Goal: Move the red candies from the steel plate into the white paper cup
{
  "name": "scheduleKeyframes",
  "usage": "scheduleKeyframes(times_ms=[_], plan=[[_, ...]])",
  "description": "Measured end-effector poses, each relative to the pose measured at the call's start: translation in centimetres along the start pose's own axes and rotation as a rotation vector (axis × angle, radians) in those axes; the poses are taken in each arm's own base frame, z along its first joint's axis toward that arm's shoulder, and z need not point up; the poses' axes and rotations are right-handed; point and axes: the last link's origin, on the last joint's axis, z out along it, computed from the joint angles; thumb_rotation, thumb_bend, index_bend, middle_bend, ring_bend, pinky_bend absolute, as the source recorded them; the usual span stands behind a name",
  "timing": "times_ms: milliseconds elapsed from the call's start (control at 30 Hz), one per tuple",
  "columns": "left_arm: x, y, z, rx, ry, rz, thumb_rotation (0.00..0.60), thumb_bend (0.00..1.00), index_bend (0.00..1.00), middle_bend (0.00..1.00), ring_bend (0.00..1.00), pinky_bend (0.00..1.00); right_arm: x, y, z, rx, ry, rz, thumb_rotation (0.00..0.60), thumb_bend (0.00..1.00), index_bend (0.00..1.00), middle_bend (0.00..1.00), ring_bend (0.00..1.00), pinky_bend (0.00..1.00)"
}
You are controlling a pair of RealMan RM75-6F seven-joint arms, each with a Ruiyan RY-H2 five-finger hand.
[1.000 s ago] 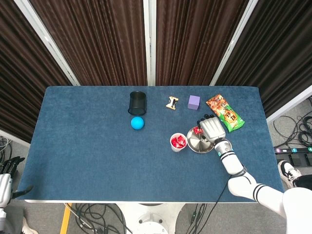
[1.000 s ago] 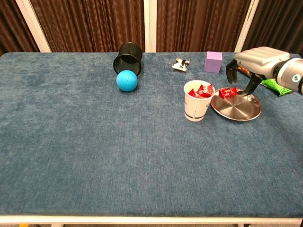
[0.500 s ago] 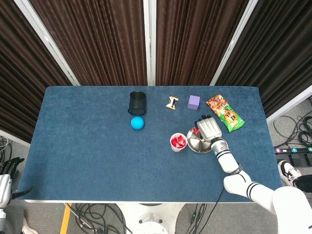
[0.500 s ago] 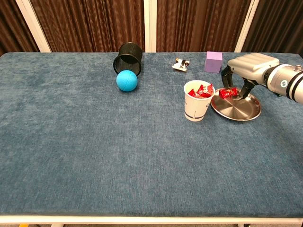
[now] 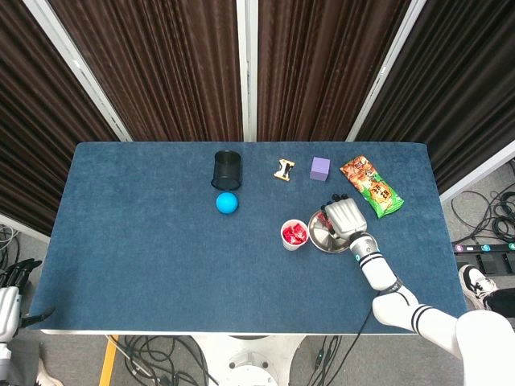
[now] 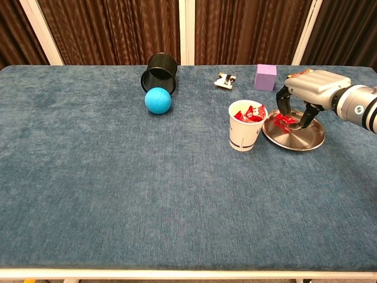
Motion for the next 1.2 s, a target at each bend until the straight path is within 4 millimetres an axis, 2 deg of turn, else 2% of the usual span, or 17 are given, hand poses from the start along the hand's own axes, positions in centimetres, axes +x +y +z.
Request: scheduleKeyframes(times_ms=[367, 800, 1200], plan=[[-0.1, -0.2, 0.0, 0.009, -0.007, -0.001, 0.600, 0.00, 0.24, 0.24, 0.15, 0.20, -0.5, -0.7, 1.2, -0.010, -0.023, -0.016, 0.600, 0.20, 0.51, 0.44, 0.21, 0.27], [-0.2, -0.2, 0.1, 0.008, -0.011, -0.003, 0.600, 0.00, 0.24, 0.24, 0.15, 0.20, -1.0, -0.7, 1.3, -0.012, -0.031, -0.021, 0.600, 0.28, 0.53, 0.44, 0.22, 0.27], [-0.3, -0.2, 0.1, 0.008, -0.012, -0.003, 0.600, 0.00, 0.24, 0.24, 0.15, 0.20, -1.1, -0.7, 0.8, -0.001, -0.018, -0.010, 0.600, 0.33, 0.60, 0.54, 0.28, 0.27]])
